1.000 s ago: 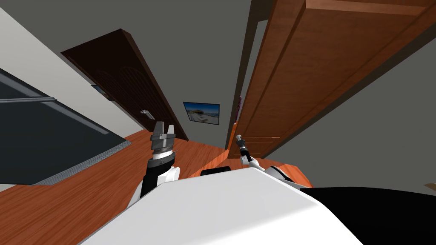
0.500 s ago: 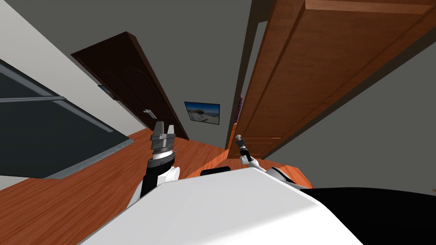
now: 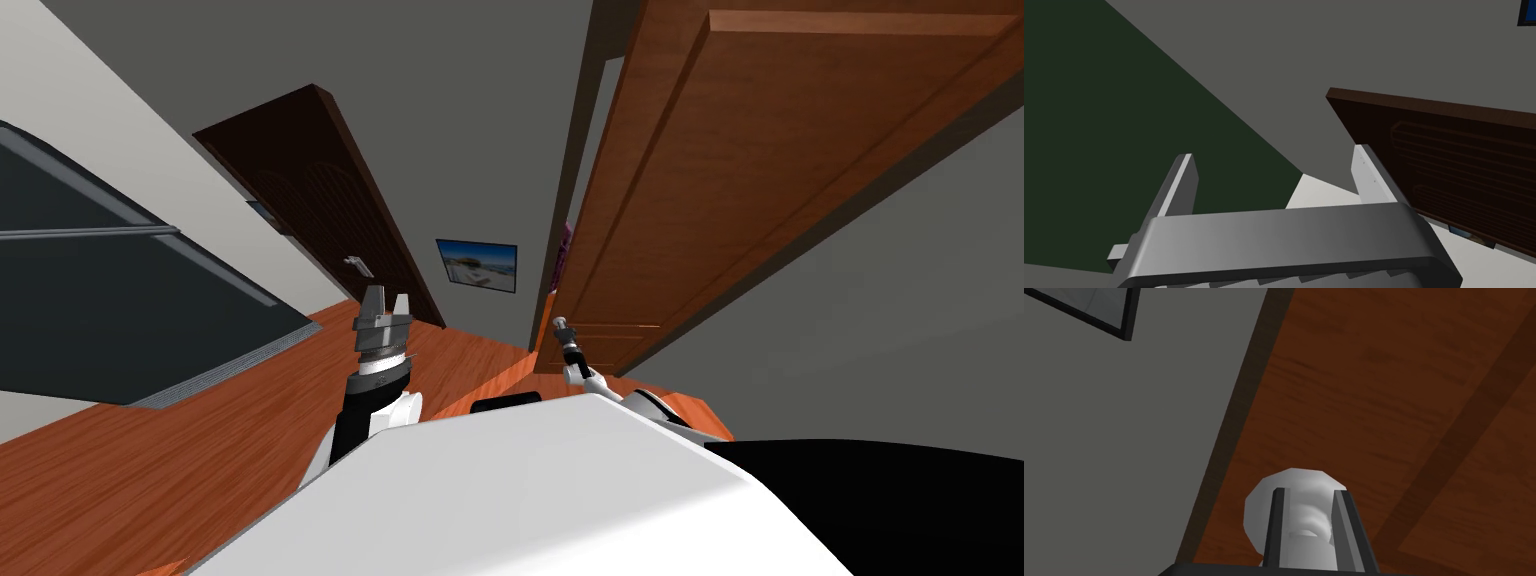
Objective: Pull the door open
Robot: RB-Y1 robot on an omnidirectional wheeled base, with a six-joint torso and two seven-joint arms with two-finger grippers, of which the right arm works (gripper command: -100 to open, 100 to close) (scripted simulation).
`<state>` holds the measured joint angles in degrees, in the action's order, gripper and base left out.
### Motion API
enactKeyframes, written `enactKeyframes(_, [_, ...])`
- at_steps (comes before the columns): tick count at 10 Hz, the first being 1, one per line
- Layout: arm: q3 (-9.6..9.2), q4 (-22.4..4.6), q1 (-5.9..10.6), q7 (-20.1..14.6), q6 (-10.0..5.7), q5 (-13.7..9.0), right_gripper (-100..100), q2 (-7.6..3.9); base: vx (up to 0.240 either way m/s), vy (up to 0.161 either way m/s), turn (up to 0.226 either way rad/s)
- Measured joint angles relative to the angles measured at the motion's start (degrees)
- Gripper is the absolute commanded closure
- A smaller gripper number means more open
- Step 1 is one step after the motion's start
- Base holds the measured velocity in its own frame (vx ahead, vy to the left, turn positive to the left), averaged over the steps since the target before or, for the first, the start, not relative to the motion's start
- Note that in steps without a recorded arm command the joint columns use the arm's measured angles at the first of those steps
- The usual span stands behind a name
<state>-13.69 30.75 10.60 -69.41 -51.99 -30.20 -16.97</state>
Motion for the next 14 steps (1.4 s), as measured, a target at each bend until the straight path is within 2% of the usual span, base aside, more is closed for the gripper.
enactKeyframes(2, [-0.43,0.4,0.05,-2.8,0.40,-0.9,100,-0.13,-0.020,-0.027,0.034])
enactKeyframes(3, [-0.86,-1.7,1.14,-4.7,-0.54,-1.1,100,0.04,-0.013,-0.017,0.026])
enactKeyframes(4, [-0.95,-1.3,0.79,-5.6,-0.72,-1.3,100,0.00,-0.007,-0.006,-0.011])
enactKeyframes(6, [-1.04,-1.9,1.16,-6.0,-0.93,-1.4,100,0.14,0.000,0.000,0.000])
enactKeyframes(8, [-0.71,2.3,-0.78,-5.5,1.12,-2.0,100,-0.25,-0.014,-0.019,0.027])
enactKeyframes(9, [-0.84,1.8,-0.48,-6.4,1.13,-2.2,100,-0.42,-0.006,-0.016,-0.008])
enactKeyframes(10, [-0.72,2.4,-0.76,-6.6,1.29,-2.4,-100,-0.51,-0.092,0.017,0.017])
enactKeyframes(12, [-0.88,3.6,-0.44,-7.7,1.11,-2.8,-100,-0.76,-0.170,0.034,0.044])
enactKeyframes(13, [-1.61,2.8,0.29,-8.8,1.00,-2.9,-100,-0.14,-0.181,0.093,0.002])
enactKeyframes(14, [-1.93,3.2,-0.43,-9.7,1.40,-3.1,-100,-0.16,-0.142,0.056,-0.071])
